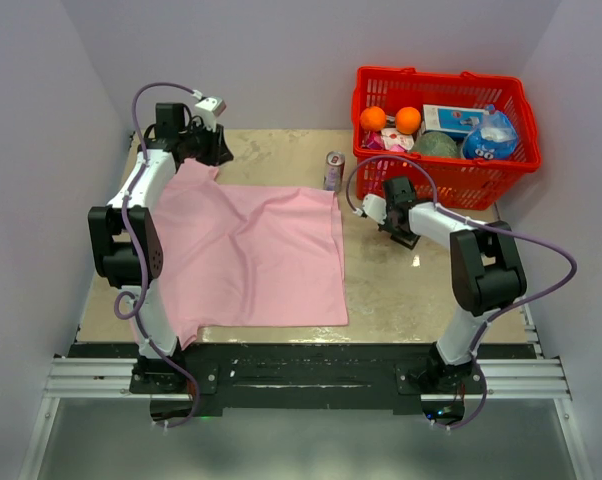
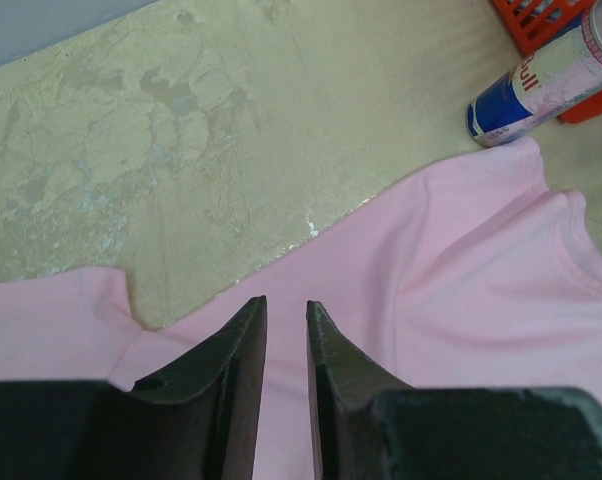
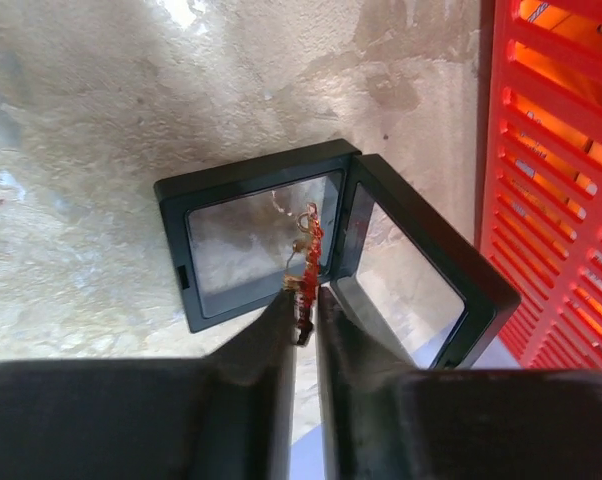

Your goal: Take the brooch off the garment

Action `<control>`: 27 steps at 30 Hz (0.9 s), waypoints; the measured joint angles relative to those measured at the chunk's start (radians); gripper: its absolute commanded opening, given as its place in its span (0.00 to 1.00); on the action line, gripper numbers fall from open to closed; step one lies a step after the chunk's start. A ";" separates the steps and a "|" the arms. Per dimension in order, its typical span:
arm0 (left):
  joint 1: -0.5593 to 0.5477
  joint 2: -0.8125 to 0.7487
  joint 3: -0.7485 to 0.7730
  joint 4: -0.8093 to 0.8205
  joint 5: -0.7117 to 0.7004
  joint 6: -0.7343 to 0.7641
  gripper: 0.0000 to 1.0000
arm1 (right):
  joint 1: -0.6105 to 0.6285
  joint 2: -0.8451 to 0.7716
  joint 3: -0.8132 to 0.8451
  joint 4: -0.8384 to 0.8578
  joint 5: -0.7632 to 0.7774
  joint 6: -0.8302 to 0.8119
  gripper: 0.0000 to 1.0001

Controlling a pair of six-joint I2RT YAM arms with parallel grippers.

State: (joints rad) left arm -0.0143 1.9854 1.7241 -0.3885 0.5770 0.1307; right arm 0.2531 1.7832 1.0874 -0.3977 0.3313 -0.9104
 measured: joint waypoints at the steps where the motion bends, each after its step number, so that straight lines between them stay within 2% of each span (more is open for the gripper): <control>1: 0.000 0.000 0.000 -0.001 0.000 0.000 0.28 | 0.000 0.001 0.005 -0.008 -0.001 0.004 0.31; 5: 0.000 0.000 0.000 -0.001 0.003 0.000 0.28 | 0.003 0.005 0.021 -0.044 -0.008 0.023 0.44; 20: 0.000 0.000 0.000 -0.001 0.017 0.000 0.28 | 0.024 0.006 0.068 -0.140 -0.044 0.068 0.46; 27: 0.000 0.000 0.000 -0.001 0.019 0.000 0.28 | 0.042 0.010 0.140 -0.183 -0.089 0.116 0.52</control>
State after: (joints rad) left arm -0.0143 1.9854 1.7237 -0.3897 0.5957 0.1307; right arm 0.2955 1.7927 1.2270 -0.5808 0.2428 -0.7944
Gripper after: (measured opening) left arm 0.282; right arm 0.482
